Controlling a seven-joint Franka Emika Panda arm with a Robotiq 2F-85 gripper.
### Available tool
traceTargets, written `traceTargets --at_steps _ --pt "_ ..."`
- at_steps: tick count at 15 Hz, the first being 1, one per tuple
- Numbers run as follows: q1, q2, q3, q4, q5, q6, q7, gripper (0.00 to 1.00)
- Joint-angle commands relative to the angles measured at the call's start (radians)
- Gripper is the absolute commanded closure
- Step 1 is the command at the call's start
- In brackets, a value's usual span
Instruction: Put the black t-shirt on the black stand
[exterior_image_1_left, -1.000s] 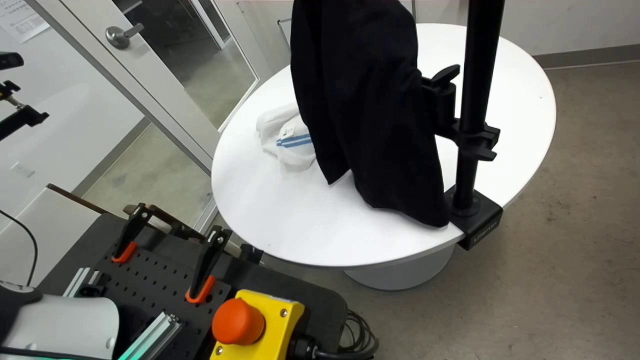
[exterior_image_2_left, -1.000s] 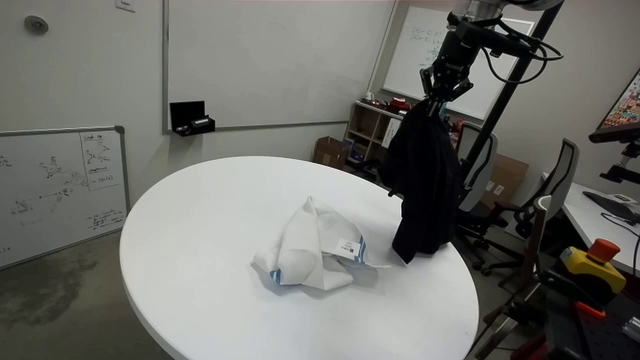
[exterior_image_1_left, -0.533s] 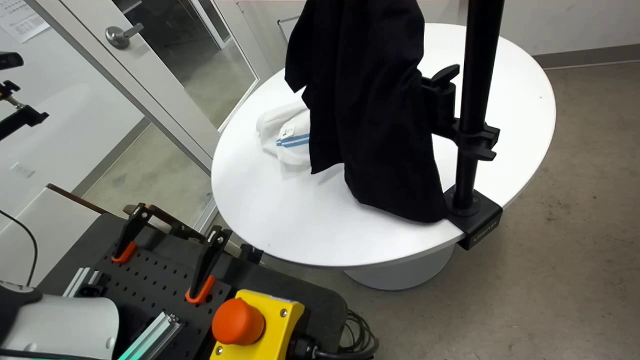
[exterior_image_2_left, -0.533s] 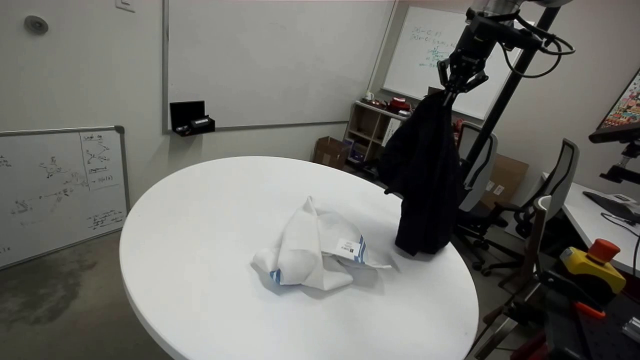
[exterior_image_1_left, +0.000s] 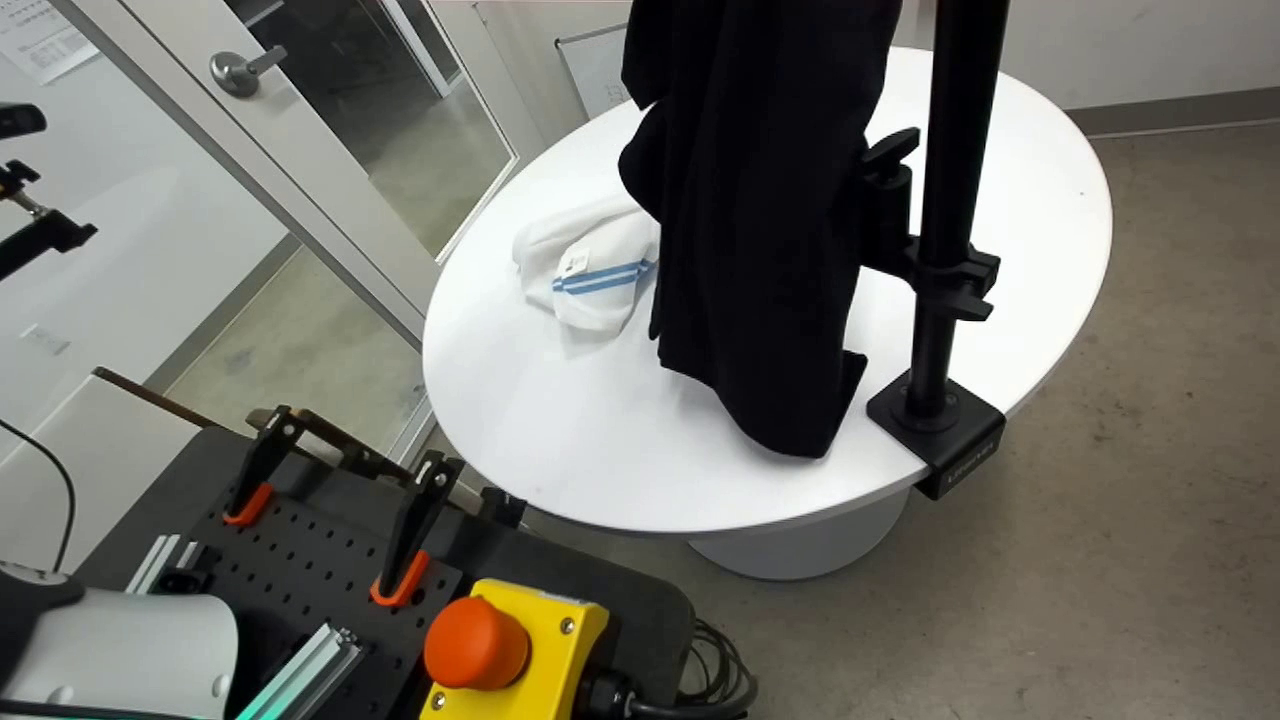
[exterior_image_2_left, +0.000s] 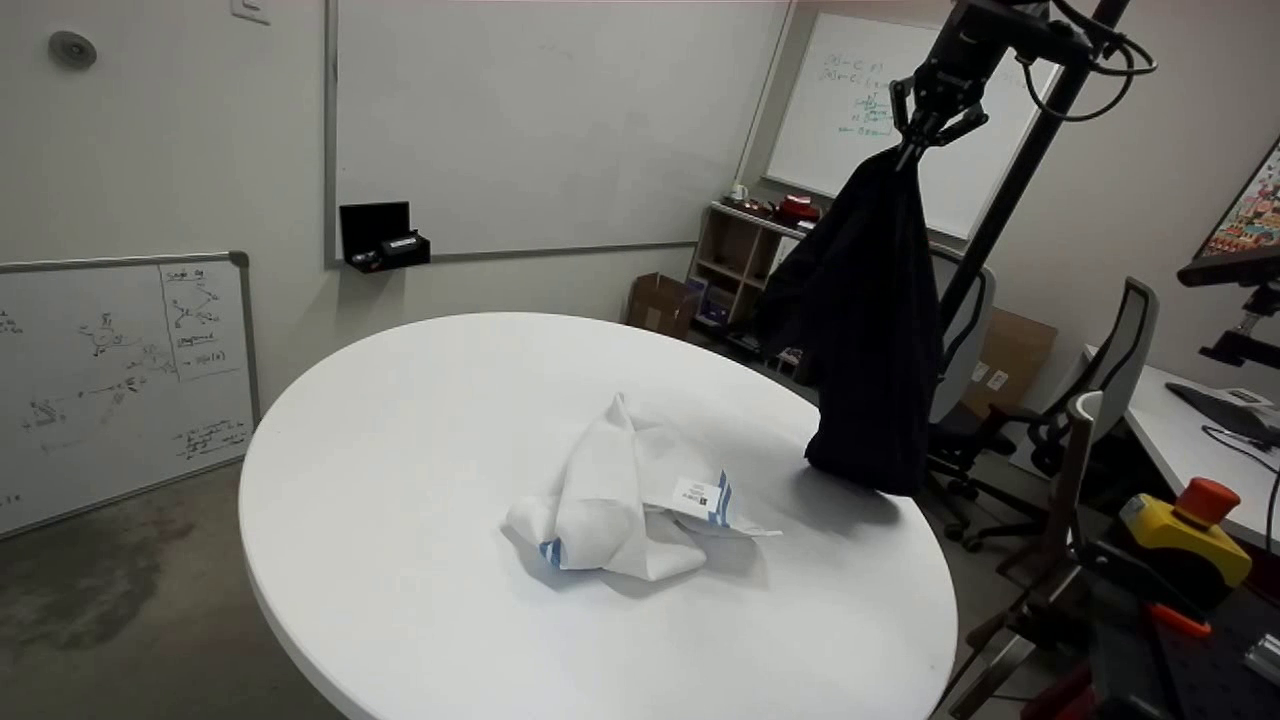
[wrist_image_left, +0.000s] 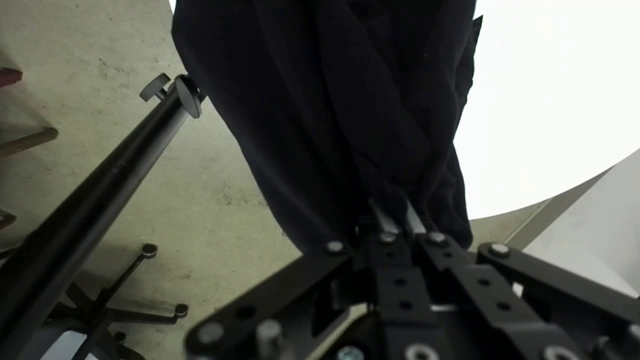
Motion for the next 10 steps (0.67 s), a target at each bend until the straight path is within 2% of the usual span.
traceTargets --at_steps 1,2,3,5,10 --pt "0.005 0.033 -0.003 0.074 -0.017 -0.046 0.048 0.99" --pt "0.006 0.042 -0.003 0.083 -0.018 -0.056 0.057 0.99" --pt "0.006 0.053 -0.004 0.091 -0.018 -0.066 0.066 0.71" --pt "0.005 0.07 -0.003 0.103 -0.007 -0.087 0.074 0.65" --pt "0.01 0.096 -0.004 0.122 -0.006 -0.106 0.092 0.29"
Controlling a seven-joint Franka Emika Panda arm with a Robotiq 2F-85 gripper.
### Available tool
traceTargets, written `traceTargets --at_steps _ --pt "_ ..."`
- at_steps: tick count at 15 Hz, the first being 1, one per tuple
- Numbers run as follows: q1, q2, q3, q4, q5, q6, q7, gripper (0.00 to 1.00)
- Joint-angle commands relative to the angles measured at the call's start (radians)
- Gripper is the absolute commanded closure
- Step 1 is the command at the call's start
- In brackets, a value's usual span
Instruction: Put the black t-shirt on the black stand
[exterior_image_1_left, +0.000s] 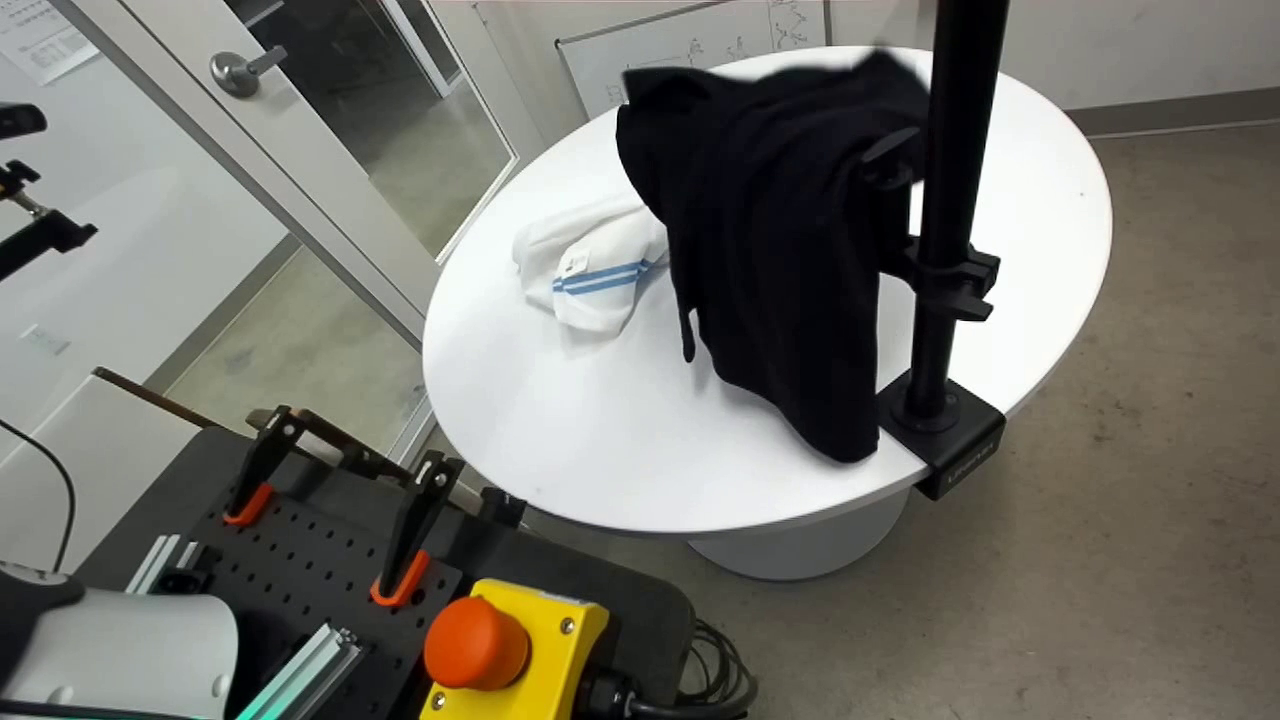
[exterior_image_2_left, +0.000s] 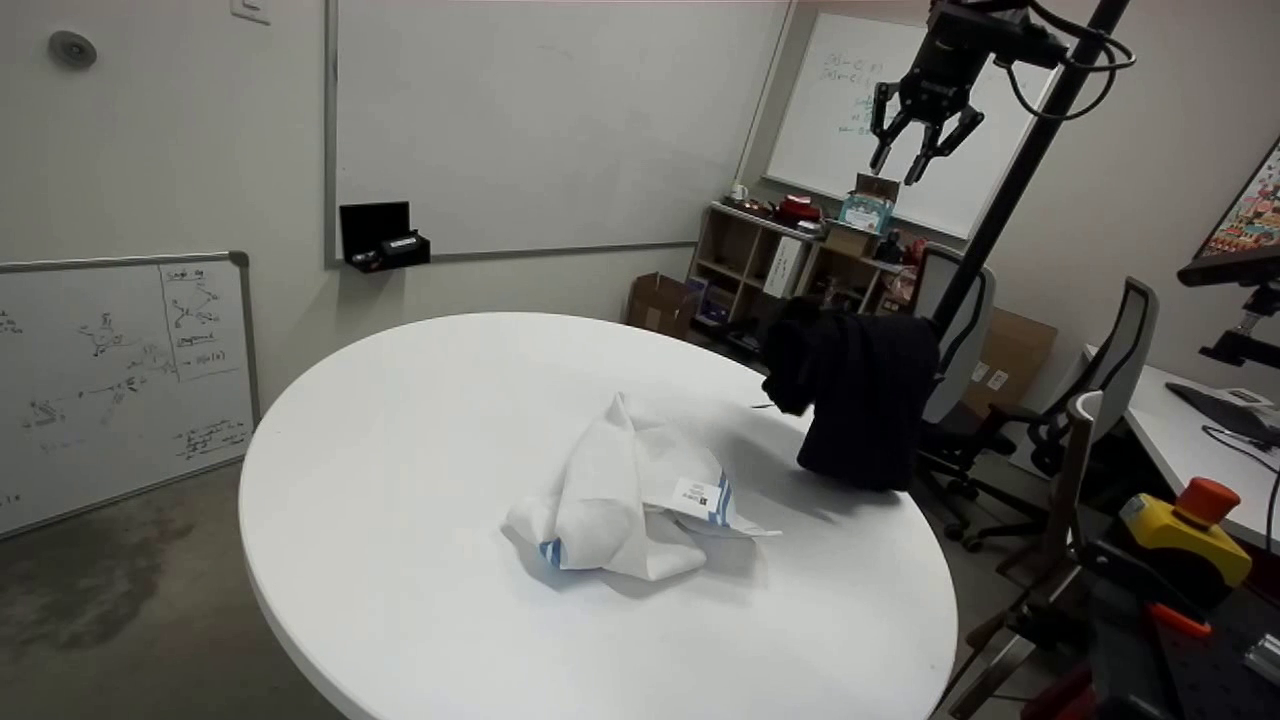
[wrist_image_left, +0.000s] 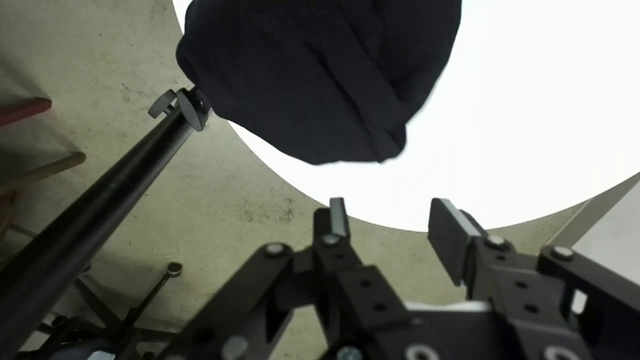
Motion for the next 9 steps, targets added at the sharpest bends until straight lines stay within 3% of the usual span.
traceTargets --at_steps 1,4,6,9 --pt "0.01 0.024 -0.004 0.041 -0.007 -0.036 0.027 0.21" --pt "0.013 0.015 0.001 0.032 0.001 -0.04 0.011 0.01" --pt "0.011 -0.01 0.012 0.006 0.029 -0.066 -0.035 0.0" --pt "0.003 -0.055 0.036 -0.037 0.105 -0.2 -0.163 0.0"
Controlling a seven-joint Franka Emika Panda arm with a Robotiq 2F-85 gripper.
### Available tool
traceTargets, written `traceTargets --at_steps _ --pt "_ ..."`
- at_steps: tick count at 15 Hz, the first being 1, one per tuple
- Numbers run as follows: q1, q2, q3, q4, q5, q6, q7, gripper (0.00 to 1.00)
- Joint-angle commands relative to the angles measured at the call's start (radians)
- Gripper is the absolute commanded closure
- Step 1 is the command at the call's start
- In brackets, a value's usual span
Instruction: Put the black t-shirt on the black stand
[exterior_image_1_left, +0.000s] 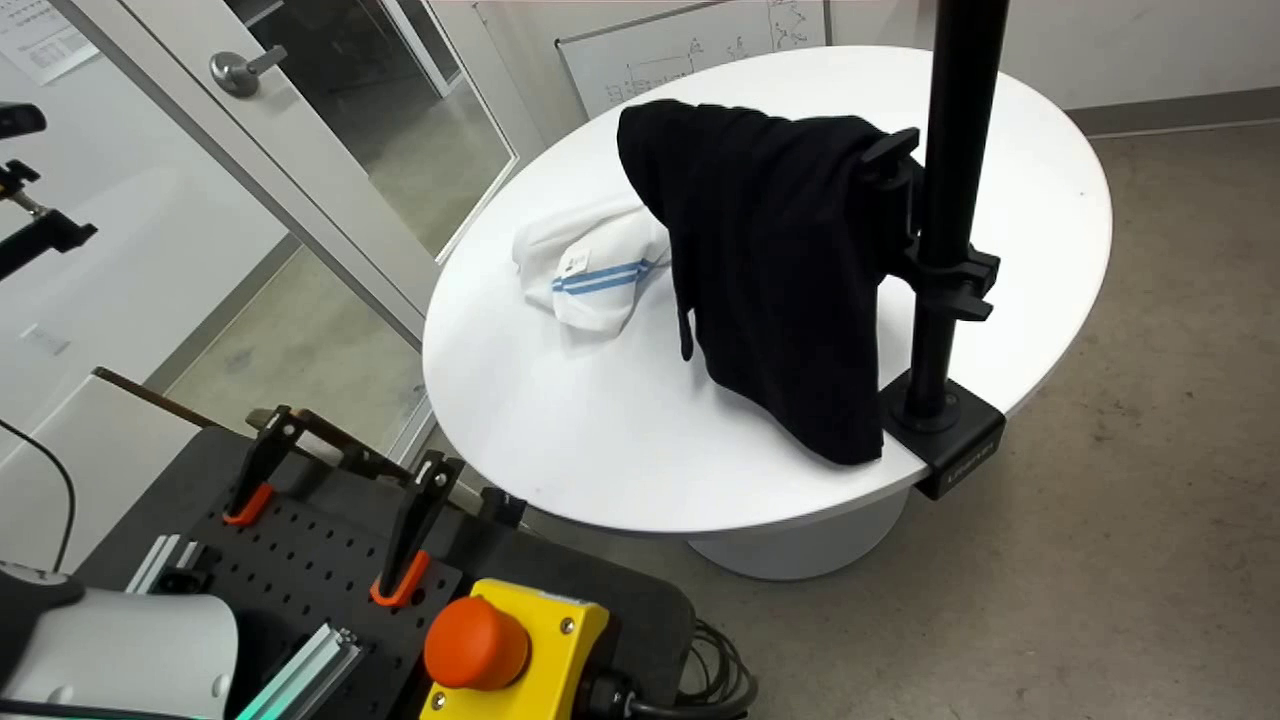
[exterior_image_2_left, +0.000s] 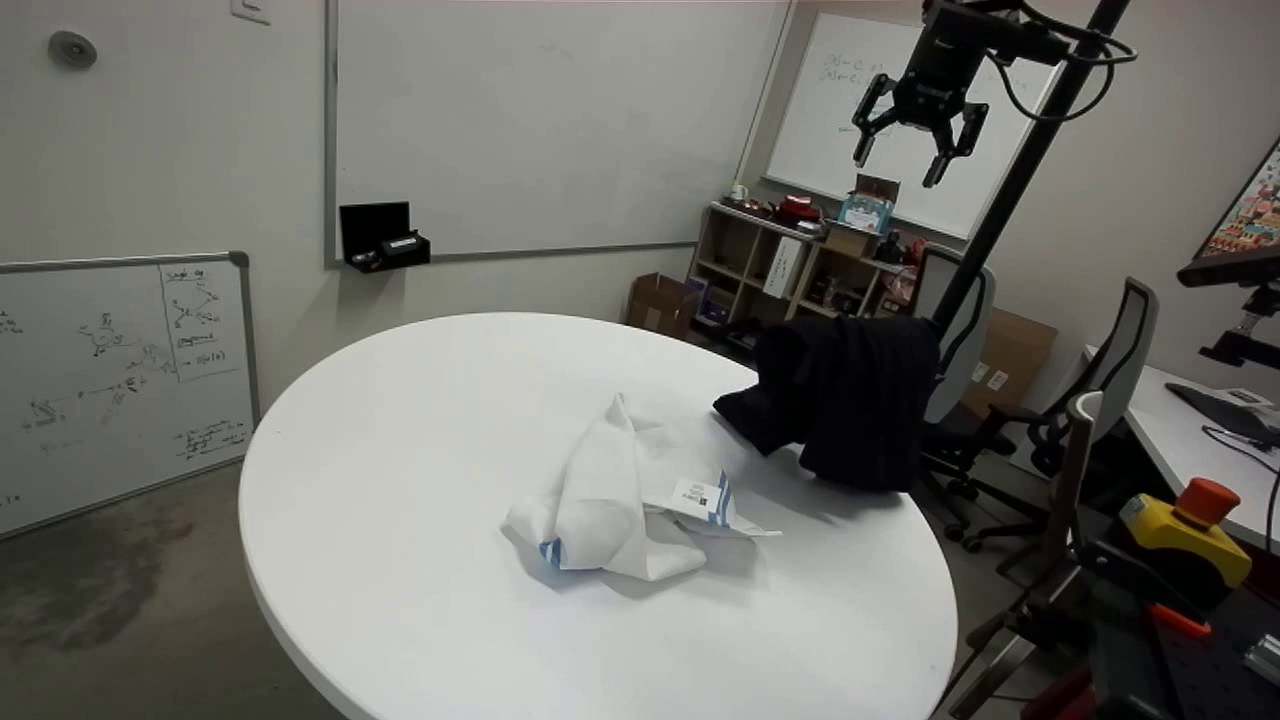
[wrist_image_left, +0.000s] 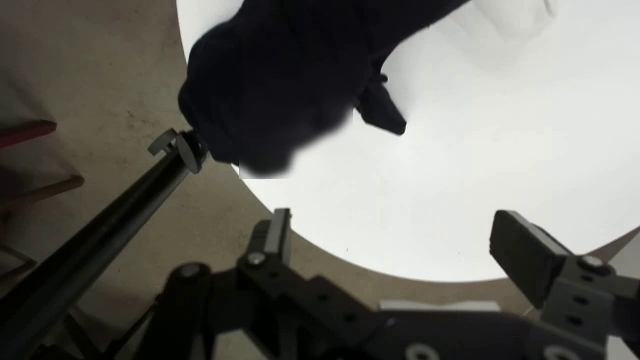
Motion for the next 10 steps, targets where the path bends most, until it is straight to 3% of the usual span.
traceTargets --at_steps 1,4,5,10 --pt "-0.004 -0.074 0.021 -0.06 0.081 -0.147 -0.147 0.0" --pt "-0.001 -0.128 0.03 -0.106 0.097 -0.283 -0.25 0.0" --pt "0.0 -0.065 0.022 -0.052 0.079 -0.227 -0.182 0.0" --pt "-0.001 -0.109 0.027 -0.092 0.082 -0.268 -0.226 0.0"
